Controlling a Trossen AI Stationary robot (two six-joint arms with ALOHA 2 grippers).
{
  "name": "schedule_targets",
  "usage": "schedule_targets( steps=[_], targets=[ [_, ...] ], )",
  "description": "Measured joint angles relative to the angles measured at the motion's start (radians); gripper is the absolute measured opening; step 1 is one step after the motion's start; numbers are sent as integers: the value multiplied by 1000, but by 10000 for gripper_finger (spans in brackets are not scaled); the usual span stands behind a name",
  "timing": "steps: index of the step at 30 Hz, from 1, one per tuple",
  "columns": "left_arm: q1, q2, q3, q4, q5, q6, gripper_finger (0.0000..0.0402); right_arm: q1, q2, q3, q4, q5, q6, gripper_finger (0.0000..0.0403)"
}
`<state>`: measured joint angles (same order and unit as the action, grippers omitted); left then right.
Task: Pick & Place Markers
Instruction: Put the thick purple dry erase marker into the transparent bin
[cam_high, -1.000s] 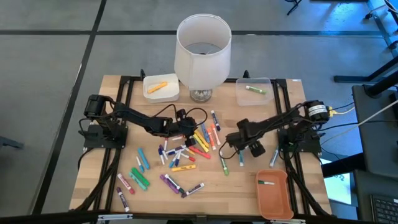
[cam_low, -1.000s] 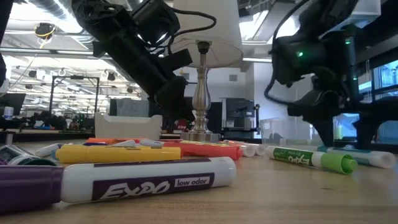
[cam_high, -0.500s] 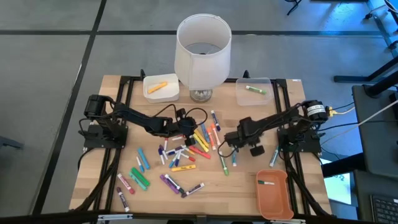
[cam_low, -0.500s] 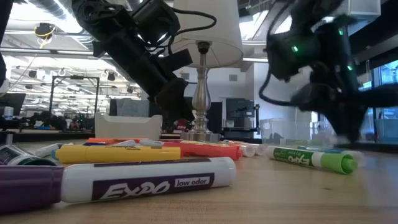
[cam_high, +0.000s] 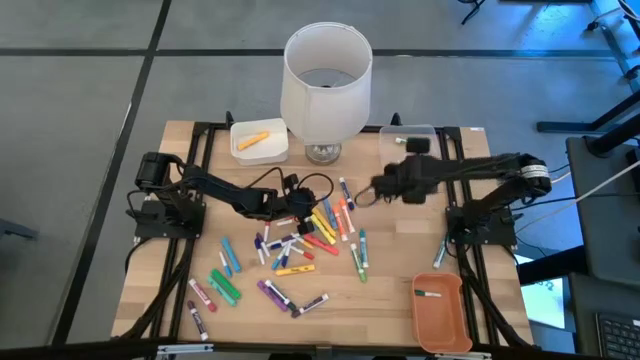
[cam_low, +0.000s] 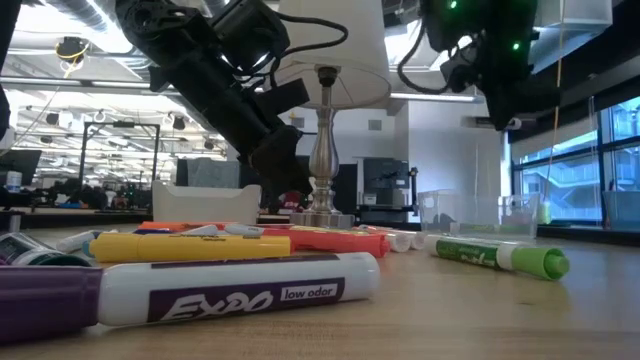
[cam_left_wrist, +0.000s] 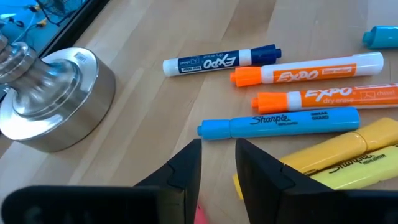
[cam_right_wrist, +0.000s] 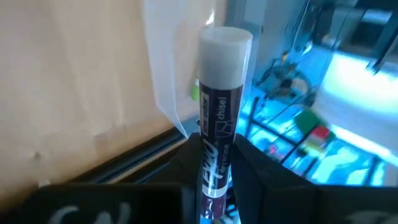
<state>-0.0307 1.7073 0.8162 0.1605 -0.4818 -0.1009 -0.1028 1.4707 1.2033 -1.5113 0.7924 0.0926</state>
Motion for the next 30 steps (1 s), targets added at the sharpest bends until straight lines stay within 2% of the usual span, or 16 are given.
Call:
schedule_targets(
  steps=[5, 10, 14, 20, 25, 30],
  targets=[
    [0, 0, 0, 0, 3, 1, 93, -180, -24, -16, 142, -19, -78, 56],
    [9, 0, 0, 0, 2, 8, 97, -366, -24, -16, 374, -191, -199, 56],
    [13, 0, 0, 0, 4, 10, 97, -483, -24, -16, 513, -268, -302, 56],
    [13, 0, 0, 0, 4, 18, 98, -600, -24, -16, 545, -320, -307, 61],
    [13, 0, 0, 0, 4, 13, 100, -663, -24, -16, 545, -346, -280, 90],
    [13, 0, 0, 0, 4, 10, 98, -674, -24, -16, 543, -350, -288, 125]
  ],
)
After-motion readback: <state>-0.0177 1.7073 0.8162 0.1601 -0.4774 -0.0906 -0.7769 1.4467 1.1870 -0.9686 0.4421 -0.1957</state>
